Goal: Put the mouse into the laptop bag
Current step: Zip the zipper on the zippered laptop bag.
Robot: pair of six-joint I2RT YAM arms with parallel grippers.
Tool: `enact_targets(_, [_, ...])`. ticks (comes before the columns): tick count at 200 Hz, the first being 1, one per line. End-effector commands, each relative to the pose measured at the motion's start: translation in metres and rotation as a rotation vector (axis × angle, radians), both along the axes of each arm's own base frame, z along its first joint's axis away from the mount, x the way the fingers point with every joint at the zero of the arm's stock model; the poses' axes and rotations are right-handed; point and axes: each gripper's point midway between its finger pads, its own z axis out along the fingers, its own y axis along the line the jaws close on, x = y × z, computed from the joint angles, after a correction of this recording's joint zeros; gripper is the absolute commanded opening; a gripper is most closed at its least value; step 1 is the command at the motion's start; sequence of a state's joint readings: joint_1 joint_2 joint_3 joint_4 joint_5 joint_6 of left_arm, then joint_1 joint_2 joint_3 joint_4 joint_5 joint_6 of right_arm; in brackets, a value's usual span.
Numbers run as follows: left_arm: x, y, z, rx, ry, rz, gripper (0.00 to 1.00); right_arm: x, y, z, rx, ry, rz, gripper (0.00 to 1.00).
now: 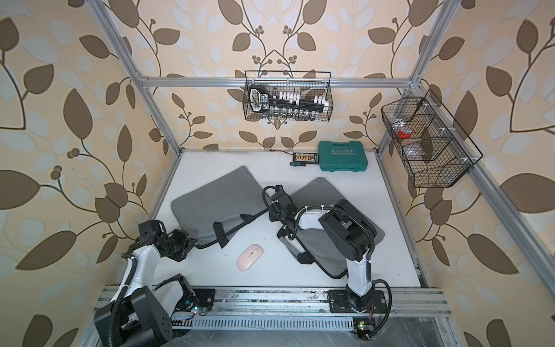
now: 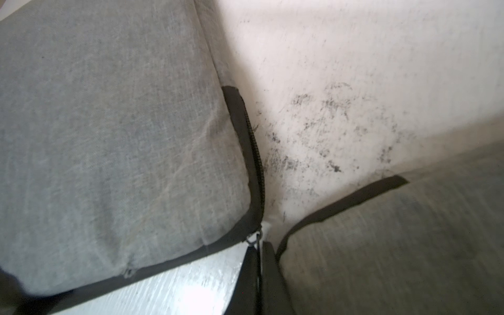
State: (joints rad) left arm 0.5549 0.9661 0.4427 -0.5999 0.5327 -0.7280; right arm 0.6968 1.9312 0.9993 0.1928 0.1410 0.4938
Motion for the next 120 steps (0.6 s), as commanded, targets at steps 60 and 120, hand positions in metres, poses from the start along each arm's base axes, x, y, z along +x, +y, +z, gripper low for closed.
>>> enact_targets(60, [0.039, 0.007, 0.038, 0.073, -0.186, -0.064, 0.99, -0.03, 0.035, -0.006, 0.003, 0.065, 0.047, 0.0])
enact_targets(120, [0.067, -0.029, 0.041, 0.157, -0.097, -0.245, 0.99, -0.064, 0.093, -0.004, 0.068, 0.084, 0.14, 0.0])
